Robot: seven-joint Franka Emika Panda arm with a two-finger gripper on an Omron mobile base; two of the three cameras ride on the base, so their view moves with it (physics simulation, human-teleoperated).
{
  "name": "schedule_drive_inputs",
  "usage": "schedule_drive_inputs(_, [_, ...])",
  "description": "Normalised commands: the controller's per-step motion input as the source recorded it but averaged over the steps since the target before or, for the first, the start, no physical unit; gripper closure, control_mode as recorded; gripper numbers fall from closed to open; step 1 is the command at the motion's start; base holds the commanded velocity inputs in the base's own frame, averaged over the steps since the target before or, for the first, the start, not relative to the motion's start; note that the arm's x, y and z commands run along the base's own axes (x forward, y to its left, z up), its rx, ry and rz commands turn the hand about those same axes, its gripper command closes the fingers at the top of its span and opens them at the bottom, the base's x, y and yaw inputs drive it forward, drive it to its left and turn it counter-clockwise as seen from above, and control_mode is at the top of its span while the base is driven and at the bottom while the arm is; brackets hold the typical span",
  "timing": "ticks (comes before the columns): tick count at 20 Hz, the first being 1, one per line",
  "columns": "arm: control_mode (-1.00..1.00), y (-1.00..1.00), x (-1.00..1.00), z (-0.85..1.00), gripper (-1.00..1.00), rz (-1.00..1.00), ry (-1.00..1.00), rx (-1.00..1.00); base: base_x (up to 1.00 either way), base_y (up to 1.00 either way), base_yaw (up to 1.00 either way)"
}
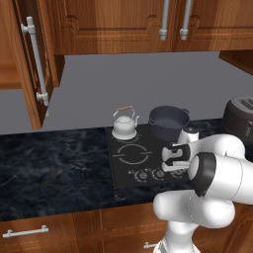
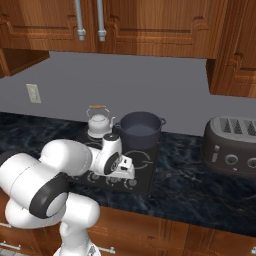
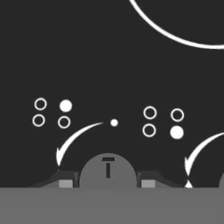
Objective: Pick the kettle from the cabinet and place it on a stove burner. Then pick the pot from the counter and place it on another stove burner. Finally, turn both burners on.
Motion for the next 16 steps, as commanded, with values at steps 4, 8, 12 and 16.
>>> schedule_drive_inputs(4, [-1.00,0.11,-0.11,-0.36,1.00,0.16,0.00,-0.02,0.00,0.00,0.00])
schedule_drive_inputs(8, [-1.00,0.22,-0.15,-0.38,1.00,0.17,0.00,-0.05,0.00,0.00,0.00])
schedule_drive_inputs(12, [-1.00,0.26,-0.21,-0.35,1.00,0.18,0.00,-0.05,0.00,0.00,0.00])
schedule_drive_inputs(16, [-1.00,0.20,-0.28,-0.31,1.00,0.18,0.00,-0.03,0.00,0.00,0.00])
